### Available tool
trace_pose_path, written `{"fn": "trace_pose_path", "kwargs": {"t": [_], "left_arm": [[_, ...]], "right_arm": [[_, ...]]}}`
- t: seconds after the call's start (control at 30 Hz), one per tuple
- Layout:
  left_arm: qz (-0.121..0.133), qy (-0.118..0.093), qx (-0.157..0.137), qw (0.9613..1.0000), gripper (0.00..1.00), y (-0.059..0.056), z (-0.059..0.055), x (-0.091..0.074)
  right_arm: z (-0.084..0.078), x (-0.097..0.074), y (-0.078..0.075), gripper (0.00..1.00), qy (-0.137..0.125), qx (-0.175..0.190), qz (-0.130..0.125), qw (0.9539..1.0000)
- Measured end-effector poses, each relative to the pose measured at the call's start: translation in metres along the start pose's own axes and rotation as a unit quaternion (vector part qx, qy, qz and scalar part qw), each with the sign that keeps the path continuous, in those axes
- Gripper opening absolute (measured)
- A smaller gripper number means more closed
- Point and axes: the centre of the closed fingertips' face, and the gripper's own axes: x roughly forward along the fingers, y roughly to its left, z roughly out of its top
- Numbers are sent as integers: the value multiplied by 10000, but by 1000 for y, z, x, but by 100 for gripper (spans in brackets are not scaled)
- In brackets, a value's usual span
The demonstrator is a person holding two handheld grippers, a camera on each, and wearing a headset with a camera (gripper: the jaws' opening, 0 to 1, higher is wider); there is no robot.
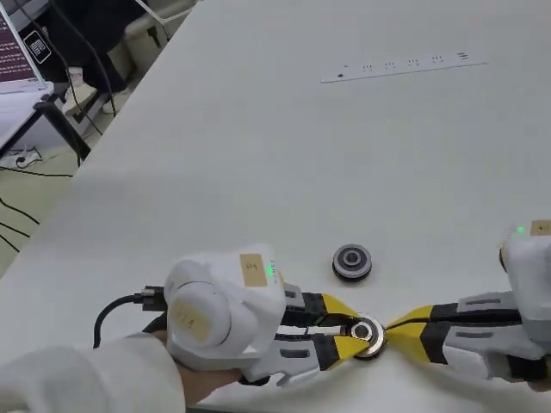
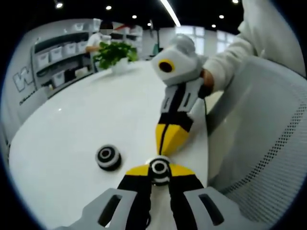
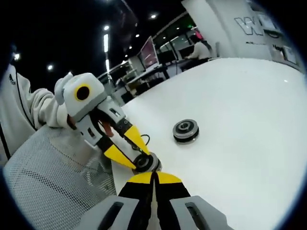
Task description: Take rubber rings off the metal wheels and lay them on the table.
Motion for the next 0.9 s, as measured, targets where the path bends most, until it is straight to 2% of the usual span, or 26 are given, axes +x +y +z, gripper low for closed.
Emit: {"fn": "trace_pose_path", "kwargs": {"t": [0.07, 0.2, 0.27, 0.57, 0.67, 0.77, 0.8, 0.83, 0.87, 0.9], "left_arm": [[2, -6, -20, 10000, 14, 0, 0, 0], [18, -59, -111, 9999, 14, 1, 0, 0], [16, -74, -127, 9999, 14, 1, 0, 0], [-4, -122, -130, 9998, 13, 1, 1, 1], [-10, -125, -130, 9998, 13, 1, 1, 1], [-9, -130, -136, 9998, 13, 1, 1, 1], [-7, -129, -141, 9998, 13, 1, 1, 1], [-8, -128, -132, 9998, 13, 1, 1, 1], [-8, -131, -130, 9998, 13, 1, 1, 1], [-9, -129, -126, 9998, 13, 1, 1, 1]], "right_arm": [[3, -1, 2, 0, -93, 85, 68, 9999], [3, 1, 4, 0, -41, 163, 57, 9998], [5, 0, 7, 0, -86, 388, 155, 9991], [10, 3, 15, 0, -48, 519, 114, 9986], [11, 5, 19, 0, -9, 277, 159, 9995], [13, 7, 20, 0, 6, 240, 204, 9995], [13, 7, 25, 0, -4, 198, 357, 9992], [19, 8, 32, 0, -165, 235, 497, 9984], [26, 9, 40, 0, -268, -45, 662, 9974], [19, 9, 33, 0, -15, -289, 401, 9988]]}}
